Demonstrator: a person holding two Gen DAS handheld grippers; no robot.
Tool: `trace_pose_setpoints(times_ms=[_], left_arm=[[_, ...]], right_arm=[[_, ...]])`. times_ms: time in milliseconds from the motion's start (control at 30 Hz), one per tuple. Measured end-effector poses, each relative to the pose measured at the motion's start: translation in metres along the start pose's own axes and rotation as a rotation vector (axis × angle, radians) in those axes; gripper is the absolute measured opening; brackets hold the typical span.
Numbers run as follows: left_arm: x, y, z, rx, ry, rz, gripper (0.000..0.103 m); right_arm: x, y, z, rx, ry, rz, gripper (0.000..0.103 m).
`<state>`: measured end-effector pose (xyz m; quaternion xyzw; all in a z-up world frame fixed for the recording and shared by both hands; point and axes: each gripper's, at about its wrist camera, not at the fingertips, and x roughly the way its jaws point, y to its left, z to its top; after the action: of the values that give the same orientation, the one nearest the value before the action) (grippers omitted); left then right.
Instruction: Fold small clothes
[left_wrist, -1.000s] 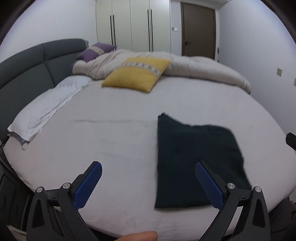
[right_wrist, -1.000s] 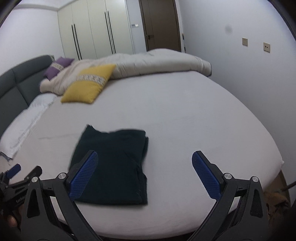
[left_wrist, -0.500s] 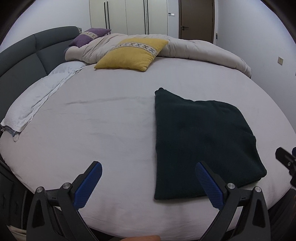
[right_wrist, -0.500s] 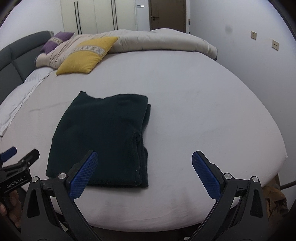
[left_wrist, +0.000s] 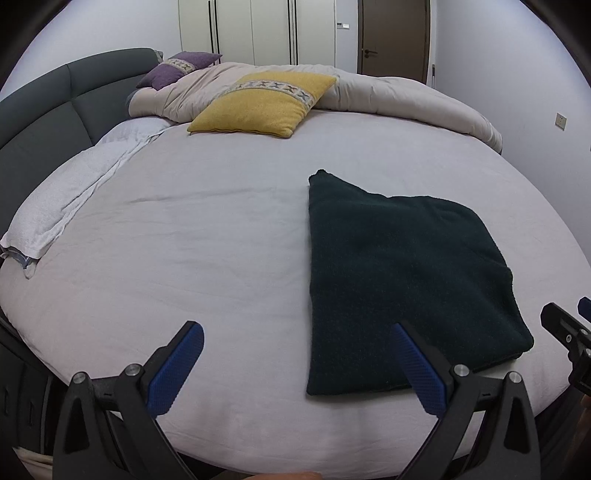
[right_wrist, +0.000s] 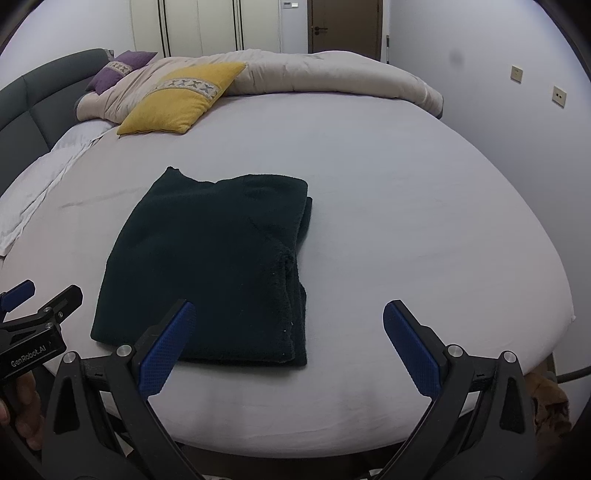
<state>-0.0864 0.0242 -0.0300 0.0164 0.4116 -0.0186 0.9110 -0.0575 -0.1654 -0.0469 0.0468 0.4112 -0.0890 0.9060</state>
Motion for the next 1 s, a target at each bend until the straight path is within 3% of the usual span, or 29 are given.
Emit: trace_pose_setpoints(times_ms=[1000], left_arm=[[0.0026,0.0016,-0.0011,-0.001,0.006,-0.006,0.103]], right_arm=[[0.0021,0.0075,0.0001,0.0,0.008,0.001,0.103]])
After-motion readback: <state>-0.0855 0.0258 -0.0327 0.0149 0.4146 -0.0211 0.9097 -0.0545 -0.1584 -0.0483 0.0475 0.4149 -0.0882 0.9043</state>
